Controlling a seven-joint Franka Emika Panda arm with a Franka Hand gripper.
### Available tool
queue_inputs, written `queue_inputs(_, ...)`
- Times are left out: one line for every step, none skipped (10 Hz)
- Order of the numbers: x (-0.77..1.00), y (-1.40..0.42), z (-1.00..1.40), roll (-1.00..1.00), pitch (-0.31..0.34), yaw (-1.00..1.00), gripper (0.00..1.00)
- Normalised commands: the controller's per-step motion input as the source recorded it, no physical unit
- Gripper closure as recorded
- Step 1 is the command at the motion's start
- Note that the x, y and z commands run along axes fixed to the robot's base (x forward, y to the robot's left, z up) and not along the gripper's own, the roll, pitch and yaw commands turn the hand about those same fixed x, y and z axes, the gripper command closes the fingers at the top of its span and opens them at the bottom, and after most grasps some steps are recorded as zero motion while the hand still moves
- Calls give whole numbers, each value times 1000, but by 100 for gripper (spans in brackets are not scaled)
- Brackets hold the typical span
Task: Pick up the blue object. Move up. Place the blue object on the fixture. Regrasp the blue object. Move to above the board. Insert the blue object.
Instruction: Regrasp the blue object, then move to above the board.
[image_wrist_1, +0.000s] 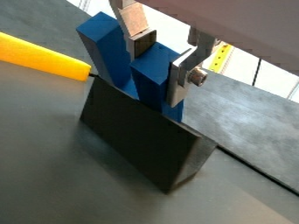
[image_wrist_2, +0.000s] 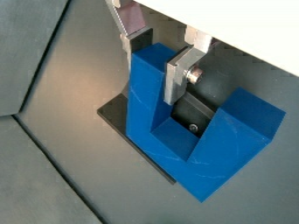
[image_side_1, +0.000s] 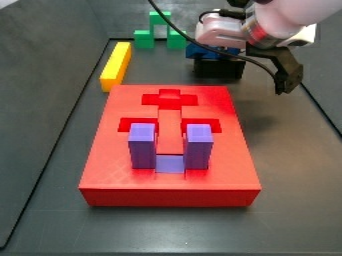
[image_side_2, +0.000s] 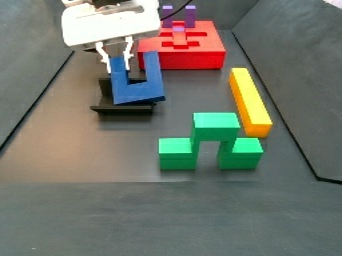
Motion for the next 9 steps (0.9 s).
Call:
queue_inputs(0,0,0,0,0,0,100)
queue_inputs(0,0,0,0,0,0,100)
queue_inputs(0,0,0,0,0,0,100)
queue_inputs(0,0,0,0,0,0,100)
queue_inputs(0,0,0,0,0,0,100)
queue_inputs(0,0,1400,0,0,0,100)
queue_inputs(-17,-35,1400,-30,-3,-68,100)
queue_inputs(-33,-43,1400,-58,-5,-65,100)
queue_inputs(-36,-23,1400,-36,32,-42,100)
